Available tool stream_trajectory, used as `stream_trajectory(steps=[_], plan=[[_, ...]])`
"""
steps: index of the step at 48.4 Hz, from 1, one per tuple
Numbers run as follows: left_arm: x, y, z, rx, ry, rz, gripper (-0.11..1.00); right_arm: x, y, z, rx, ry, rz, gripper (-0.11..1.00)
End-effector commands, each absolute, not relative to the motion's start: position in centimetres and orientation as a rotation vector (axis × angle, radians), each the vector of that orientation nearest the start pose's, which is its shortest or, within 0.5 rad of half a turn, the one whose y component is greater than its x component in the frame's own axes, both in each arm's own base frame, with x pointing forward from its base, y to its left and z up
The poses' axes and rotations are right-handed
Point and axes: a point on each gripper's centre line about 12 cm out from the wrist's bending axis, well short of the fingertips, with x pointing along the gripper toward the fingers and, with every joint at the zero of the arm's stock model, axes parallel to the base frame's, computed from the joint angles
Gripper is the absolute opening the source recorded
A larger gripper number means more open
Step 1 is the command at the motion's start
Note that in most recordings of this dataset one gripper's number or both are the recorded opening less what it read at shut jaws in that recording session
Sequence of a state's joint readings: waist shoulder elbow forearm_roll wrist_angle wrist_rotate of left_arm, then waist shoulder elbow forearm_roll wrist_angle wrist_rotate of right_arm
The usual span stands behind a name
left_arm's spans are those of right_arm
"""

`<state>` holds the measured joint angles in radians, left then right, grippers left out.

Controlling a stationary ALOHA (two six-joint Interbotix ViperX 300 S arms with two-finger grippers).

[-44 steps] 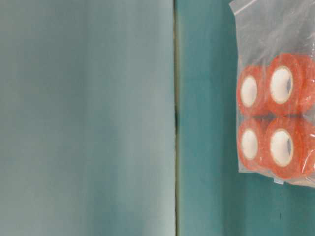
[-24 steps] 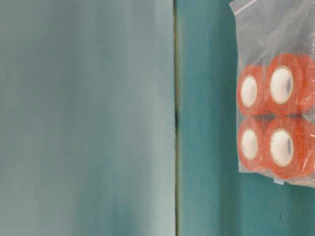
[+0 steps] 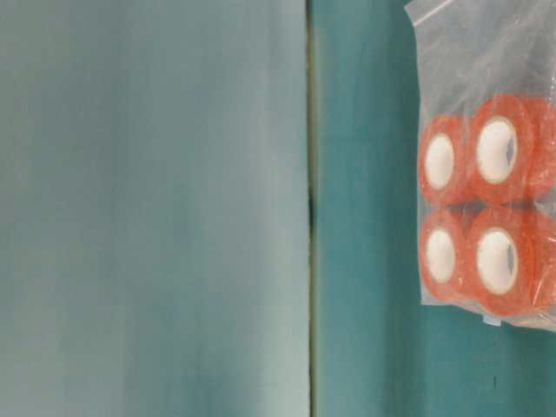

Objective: Hand over the clear zip bag and make it stand upright.
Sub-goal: 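Move the right gripper to the right edge of the clear zip bag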

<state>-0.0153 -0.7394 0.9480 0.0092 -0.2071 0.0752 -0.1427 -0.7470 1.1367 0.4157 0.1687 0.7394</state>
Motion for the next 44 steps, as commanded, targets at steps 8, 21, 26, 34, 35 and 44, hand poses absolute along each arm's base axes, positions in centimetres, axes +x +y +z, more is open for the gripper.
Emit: stream_trajectory(steps=[8, 21, 26, 34, 35, 44], plan=[[25.5, -0.4, 33.8, 0.085, -0.028, -0.016, -0.01, 22.2, -2.5, 18.6, 1.263, 0.491, -0.465, 0.00], [26.4, -0.4, 33.1, 0.083, 0.007, -0.018, -0.01, 22.9, -2.7, 17.1, 1.277, 0.515, -0.507, 0.11], [26.8, -0.4, 32.9, 0.083, 0.016, -0.017, -0.01, 22.9, -2.7, 16.8, 1.299, 0.518, -0.523, 0.34], [27.4, -0.4, 32.5, 0.083, 0.038, -0.018, -0.01, 22.9, -2.6, 15.7, 1.338, 0.552, -0.569, 0.81], [27.5, -0.4, 32.4, 0.083, 0.039, -0.018, -0.01, 23.0, -2.7, 15.6, 1.342, 0.553, -0.573, 0.85], [27.7, -0.3, 32.3, 0.084, 0.045, -0.015, -0.01, 23.7, -2.5, 14.3, 1.381, 0.575, -0.616, 0.92]])
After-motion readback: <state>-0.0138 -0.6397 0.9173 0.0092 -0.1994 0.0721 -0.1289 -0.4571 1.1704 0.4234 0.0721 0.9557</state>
